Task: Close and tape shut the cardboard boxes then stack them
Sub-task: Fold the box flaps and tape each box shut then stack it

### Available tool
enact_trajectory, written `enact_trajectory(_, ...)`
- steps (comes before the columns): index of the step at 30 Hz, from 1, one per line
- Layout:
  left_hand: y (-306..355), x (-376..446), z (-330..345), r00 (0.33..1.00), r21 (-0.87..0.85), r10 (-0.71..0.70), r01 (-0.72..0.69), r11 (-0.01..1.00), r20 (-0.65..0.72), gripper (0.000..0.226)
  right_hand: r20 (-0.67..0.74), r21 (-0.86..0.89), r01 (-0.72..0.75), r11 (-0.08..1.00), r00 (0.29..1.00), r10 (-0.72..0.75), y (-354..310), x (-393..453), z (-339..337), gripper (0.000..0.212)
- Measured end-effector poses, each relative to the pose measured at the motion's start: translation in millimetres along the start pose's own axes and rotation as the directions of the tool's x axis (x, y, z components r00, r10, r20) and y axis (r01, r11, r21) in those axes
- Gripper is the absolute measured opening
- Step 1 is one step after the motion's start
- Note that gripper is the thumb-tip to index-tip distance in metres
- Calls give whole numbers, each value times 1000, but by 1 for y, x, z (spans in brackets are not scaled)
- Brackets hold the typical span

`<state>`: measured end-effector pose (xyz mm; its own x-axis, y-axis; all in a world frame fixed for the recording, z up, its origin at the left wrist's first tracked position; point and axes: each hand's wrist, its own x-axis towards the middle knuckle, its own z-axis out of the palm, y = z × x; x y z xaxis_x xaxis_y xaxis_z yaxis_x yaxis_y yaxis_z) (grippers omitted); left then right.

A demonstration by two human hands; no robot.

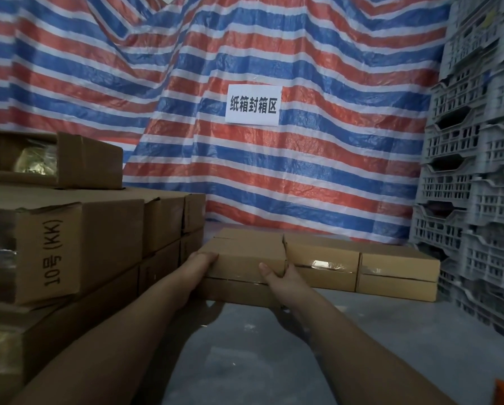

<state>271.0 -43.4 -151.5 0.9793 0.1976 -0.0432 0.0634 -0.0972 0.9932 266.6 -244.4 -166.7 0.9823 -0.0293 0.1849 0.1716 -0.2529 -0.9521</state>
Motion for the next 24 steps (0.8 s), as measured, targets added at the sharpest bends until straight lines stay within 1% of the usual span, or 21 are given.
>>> enact_trajectory(2, 2, -8, 1, 999, -46, -49, 49, 998, 12, 60, 27, 11, -67, 998, 997, 66, -2, -3, -2, 79)
enact_trajectory(3, 3, -11, 2, 998, -33, -55, 55, 998, 3, 62, 41, 13, -99, 995, 994, 99, -3, -6, -4, 81)
enact_trajectory(5, 4, -19, 3, 997, 24, -30, 32, 999, -66, 68, 54, 33, -130, 991, 990, 129, -5, -14, -12, 82)
enact_trajectory(8, 4, -42, 5, 983, 201, 37, 0, 980, -180, 68, 21, 13, -116, 993, 993, 116, -13, -32, -23, 77)
enact_trajectory(11, 4, -78, 5, 959, 374, 149, -51, 926, -240, 49, -82, -60, -97, 993, 992, 92, -25, -57, -34, 63)
enact_trajectory(12, 4, -91, 5, 951, 436, 206, -88, 896, -231, 43, -113, -97, -96, 991, 990, 85, -27, -66, -37, 59)
enact_trajectory(14, 4, -118, 5, 939, 525, 301, -176, 833, -164, 35, -164, -144, -82, 986, 985, 58, -32, -88, -41, 49)
enact_trajectory(17, 1, -163, 3, 924, 515, 379, -302, 802, -49, 29, -199, -147, -38, 988, 980, 8, -31, -124, -39, 29)
enact_trajectory(18, -1, -177, 1, 912, 522, 409, -337, 784, -25, 29, -199, -151, -25, 988, 980, -6, -31, -136, -37, 26)
enact_trajectory(21, -12, -212, -11, 882, 593, 470, -399, 700, 39, 35, -207, -118, -4, 993, 978, -21, -28, -168, -31, 27)
enact_trajectory(24, -25, -232, -25, 876, 616, 476, -419, 668, 79, 39, -186, -61, -11, 998, 983, 0, -27, -190, -23, 23)
